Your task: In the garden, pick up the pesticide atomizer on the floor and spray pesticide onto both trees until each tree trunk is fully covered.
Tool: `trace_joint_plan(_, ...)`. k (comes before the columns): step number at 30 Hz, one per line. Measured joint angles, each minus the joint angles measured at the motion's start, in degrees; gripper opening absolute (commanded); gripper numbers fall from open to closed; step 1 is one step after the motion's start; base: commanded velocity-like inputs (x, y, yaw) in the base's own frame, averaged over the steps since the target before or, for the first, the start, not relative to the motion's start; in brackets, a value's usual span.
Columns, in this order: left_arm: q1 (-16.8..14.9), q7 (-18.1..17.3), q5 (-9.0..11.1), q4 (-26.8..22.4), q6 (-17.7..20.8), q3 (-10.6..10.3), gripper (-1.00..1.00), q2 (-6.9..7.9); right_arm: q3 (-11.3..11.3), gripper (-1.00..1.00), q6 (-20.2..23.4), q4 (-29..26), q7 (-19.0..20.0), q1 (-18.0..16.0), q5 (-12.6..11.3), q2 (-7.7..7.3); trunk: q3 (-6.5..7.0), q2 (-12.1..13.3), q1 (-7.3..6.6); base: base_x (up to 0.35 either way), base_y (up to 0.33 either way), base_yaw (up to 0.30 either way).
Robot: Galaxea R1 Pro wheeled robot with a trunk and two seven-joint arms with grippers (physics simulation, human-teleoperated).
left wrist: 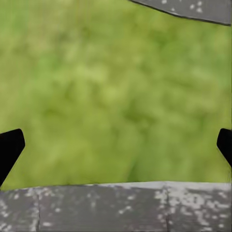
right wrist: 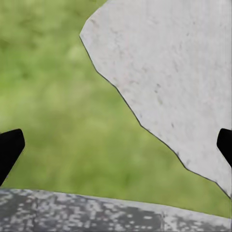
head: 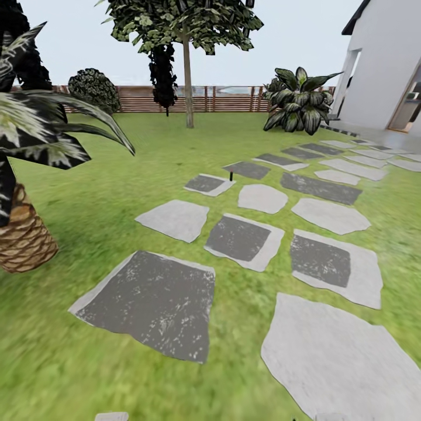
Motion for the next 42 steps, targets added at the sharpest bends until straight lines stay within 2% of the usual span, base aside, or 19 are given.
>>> trace_joint_plan(25, 0.0, 0.0, 0.0, -0.1, 0.0, 0.0, 1.00, 0.00, 0.0, 1.00, 0.0, 0.0, -0.1, 0.0, 0.0, 0.00, 0.01, 0.0, 0.00, 0.342, 0.000, 0.000)
trace_joint_plan(42, 0.0, 0.0, 0.0, -0.1, 0.0, 0.0, 1.00, 0.00, 0.0, 1.00, 0.0, 0.0, -0.1, 0.0, 0.0, 0.00, 1.35, 0.0, 0.00, 0.342, 0.000, 0.000)
